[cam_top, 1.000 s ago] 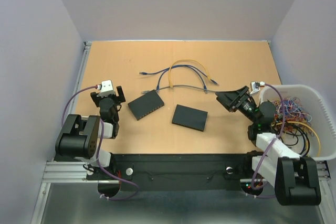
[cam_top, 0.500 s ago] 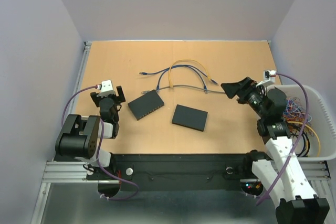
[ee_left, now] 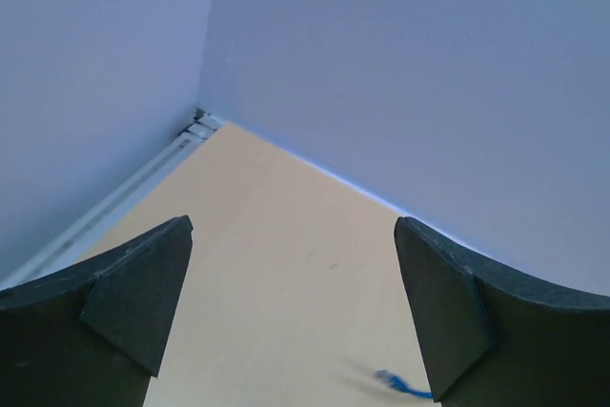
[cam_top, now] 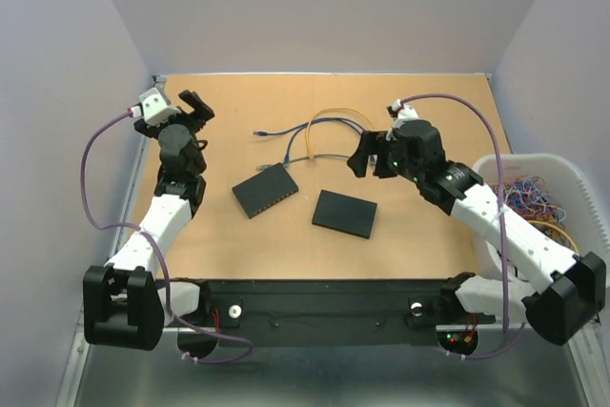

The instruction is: Insert the plug into the switch port

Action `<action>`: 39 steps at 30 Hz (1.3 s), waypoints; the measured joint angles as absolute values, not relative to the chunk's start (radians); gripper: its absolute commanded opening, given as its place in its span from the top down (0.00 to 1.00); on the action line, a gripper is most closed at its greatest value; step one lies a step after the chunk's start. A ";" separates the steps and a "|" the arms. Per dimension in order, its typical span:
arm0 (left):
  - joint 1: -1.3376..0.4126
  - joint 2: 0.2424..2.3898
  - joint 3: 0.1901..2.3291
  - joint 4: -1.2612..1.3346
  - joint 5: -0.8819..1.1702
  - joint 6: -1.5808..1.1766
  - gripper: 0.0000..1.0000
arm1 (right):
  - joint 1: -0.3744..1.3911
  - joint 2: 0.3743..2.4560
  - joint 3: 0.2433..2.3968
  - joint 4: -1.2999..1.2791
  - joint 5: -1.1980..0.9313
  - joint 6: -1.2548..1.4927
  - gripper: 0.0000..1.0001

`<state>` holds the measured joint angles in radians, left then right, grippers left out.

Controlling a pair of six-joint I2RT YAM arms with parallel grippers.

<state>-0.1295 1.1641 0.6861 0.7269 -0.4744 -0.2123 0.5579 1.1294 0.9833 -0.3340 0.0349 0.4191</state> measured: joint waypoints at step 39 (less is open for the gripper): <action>-0.096 1.836 0.892 0.708 0.323 -0.714 0.30 | 0.624 1.002 0.863 -0.299 -0.033 0.472 0.05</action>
